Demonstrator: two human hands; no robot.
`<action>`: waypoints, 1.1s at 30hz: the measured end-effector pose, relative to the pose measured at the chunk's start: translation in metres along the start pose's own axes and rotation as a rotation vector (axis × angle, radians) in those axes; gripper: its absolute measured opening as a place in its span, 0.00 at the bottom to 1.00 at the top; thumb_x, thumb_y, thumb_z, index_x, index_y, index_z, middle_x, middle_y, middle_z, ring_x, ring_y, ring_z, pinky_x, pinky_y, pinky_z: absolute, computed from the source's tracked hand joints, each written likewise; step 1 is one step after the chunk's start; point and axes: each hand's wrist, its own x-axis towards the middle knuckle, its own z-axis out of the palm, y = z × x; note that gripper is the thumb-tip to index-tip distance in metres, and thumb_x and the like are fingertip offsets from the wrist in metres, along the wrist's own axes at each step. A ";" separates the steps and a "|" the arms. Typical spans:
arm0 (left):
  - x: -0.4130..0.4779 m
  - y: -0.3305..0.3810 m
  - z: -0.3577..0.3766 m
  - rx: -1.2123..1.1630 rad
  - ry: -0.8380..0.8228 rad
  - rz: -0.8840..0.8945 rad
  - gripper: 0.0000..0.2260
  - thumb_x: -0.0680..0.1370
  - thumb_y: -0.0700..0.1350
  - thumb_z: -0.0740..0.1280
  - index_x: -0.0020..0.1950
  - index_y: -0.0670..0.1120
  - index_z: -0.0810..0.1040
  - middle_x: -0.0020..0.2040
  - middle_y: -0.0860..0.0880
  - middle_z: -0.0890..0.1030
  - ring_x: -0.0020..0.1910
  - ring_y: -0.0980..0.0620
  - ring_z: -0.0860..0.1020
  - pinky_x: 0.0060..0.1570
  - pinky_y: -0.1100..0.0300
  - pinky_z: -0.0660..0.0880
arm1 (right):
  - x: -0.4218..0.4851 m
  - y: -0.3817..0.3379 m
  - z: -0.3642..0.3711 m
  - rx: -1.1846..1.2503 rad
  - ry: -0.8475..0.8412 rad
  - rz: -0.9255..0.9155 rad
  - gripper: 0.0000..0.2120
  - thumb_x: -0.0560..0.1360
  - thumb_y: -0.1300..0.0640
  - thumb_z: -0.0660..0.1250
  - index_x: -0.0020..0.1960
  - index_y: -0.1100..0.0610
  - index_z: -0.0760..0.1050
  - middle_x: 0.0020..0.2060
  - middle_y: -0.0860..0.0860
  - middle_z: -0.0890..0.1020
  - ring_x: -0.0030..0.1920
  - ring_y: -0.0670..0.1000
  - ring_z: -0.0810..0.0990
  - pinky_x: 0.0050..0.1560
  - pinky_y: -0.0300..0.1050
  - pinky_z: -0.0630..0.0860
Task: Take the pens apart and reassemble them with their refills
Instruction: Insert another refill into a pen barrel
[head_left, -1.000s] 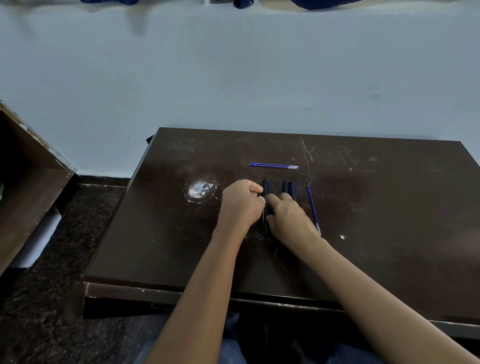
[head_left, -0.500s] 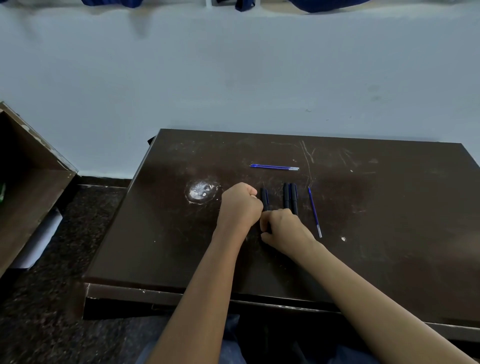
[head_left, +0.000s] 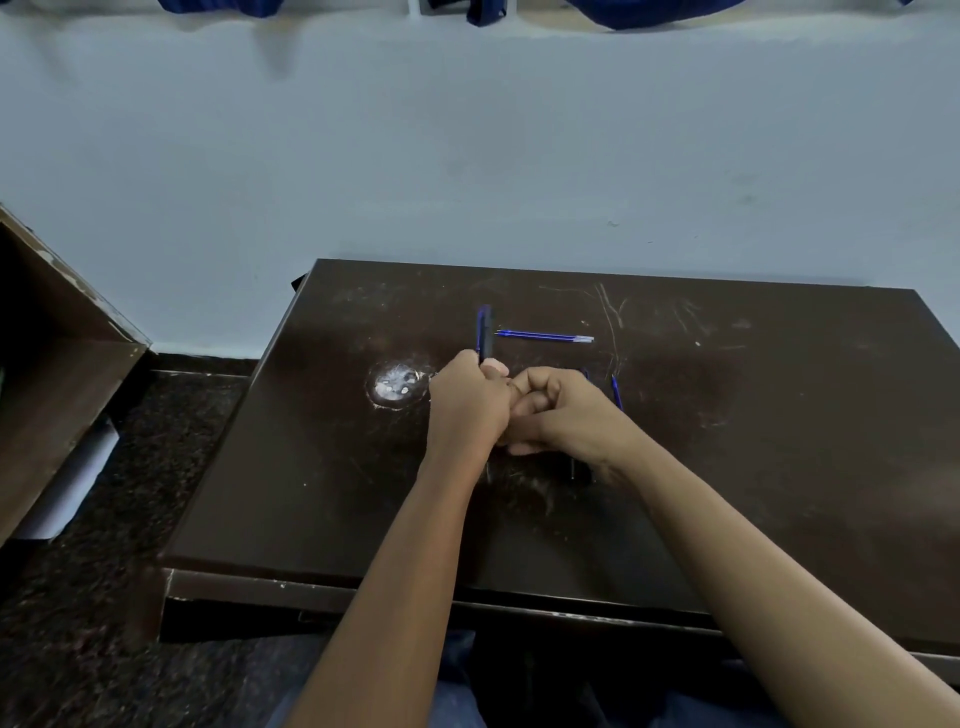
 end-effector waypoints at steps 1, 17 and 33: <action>0.000 0.000 0.000 0.010 -0.010 0.012 0.11 0.81 0.42 0.56 0.53 0.42 0.77 0.53 0.45 0.79 0.40 0.53 0.74 0.31 0.64 0.66 | 0.001 -0.001 -0.004 -0.006 0.053 0.003 0.08 0.71 0.70 0.70 0.48 0.63 0.75 0.33 0.53 0.81 0.37 0.48 0.82 0.41 0.41 0.82; -0.002 -0.003 0.004 0.303 -0.290 0.193 0.14 0.81 0.48 0.54 0.47 0.48 0.79 0.36 0.54 0.73 0.33 0.58 0.70 0.30 0.64 0.61 | 0.010 0.001 -0.025 0.296 0.277 0.037 0.07 0.76 0.59 0.68 0.38 0.58 0.77 0.30 0.51 0.78 0.32 0.44 0.77 0.35 0.33 0.76; -0.005 -0.004 0.006 0.302 -0.233 0.243 0.17 0.81 0.54 0.55 0.43 0.47 0.79 0.33 0.54 0.74 0.31 0.58 0.72 0.31 0.63 0.65 | 0.011 -0.003 -0.029 0.501 0.284 0.029 0.05 0.77 0.67 0.63 0.47 0.61 0.77 0.35 0.52 0.77 0.33 0.44 0.75 0.35 0.33 0.77</action>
